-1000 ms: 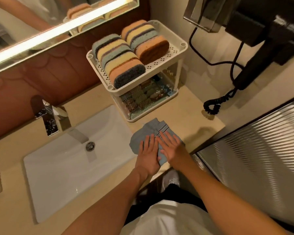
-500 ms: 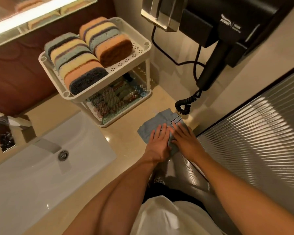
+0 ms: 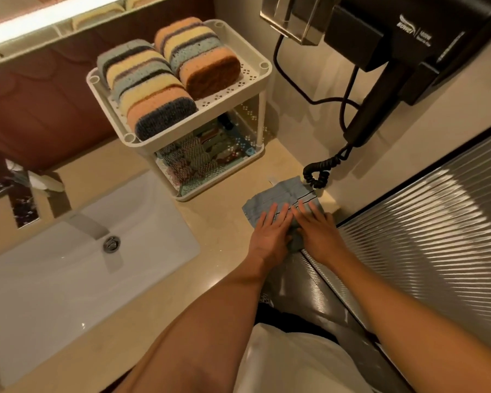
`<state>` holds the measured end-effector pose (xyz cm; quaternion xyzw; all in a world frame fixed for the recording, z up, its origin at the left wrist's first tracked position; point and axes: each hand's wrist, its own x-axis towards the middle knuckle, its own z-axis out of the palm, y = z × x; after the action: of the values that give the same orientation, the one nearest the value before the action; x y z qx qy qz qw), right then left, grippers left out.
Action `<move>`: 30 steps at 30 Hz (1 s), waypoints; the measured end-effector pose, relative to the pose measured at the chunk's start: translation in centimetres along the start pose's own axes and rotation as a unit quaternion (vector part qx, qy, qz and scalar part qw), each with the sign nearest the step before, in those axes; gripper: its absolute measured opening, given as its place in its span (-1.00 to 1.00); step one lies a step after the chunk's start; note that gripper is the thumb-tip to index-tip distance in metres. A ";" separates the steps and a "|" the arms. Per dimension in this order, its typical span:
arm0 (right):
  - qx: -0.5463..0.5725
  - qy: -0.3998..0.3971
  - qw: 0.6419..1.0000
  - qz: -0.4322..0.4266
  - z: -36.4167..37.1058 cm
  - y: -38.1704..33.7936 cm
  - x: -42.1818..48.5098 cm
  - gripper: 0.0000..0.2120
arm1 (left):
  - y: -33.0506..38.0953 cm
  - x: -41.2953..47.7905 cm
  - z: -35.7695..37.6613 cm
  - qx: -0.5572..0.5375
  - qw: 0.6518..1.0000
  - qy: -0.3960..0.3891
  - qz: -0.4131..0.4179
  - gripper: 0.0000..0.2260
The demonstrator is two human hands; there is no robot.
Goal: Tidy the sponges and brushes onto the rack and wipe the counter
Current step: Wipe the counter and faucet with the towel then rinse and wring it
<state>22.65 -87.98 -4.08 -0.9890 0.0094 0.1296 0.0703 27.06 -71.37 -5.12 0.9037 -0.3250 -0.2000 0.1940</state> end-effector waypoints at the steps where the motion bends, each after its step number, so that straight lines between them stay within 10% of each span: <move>1: 0.003 -0.004 1.000 0.004 0.1 -0.2 -0.1 -0.46 | -0.2 -0.3 0.0 -0.003 1.000 0.001 0.002 -0.40; 12: 0.017 0.011 0.998 -0.052 1.2 -12.3 -1.8 -0.33 | -7.2 -11.1 -1.7 0.030 0.997 -0.011 -0.064 -0.41; 30: 0.036 0.000 0.969 -0.243 4.4 -34.4 -4.2 -0.69 | -19.5 -31.3 -3.5 -0.155 0.964 0.079 -0.202 -0.38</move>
<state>18.72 -53.30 -2.51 -0.9586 -0.2263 0.1082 0.1348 16.53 -35.87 -4.13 0.9225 -0.0843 -0.2105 0.3124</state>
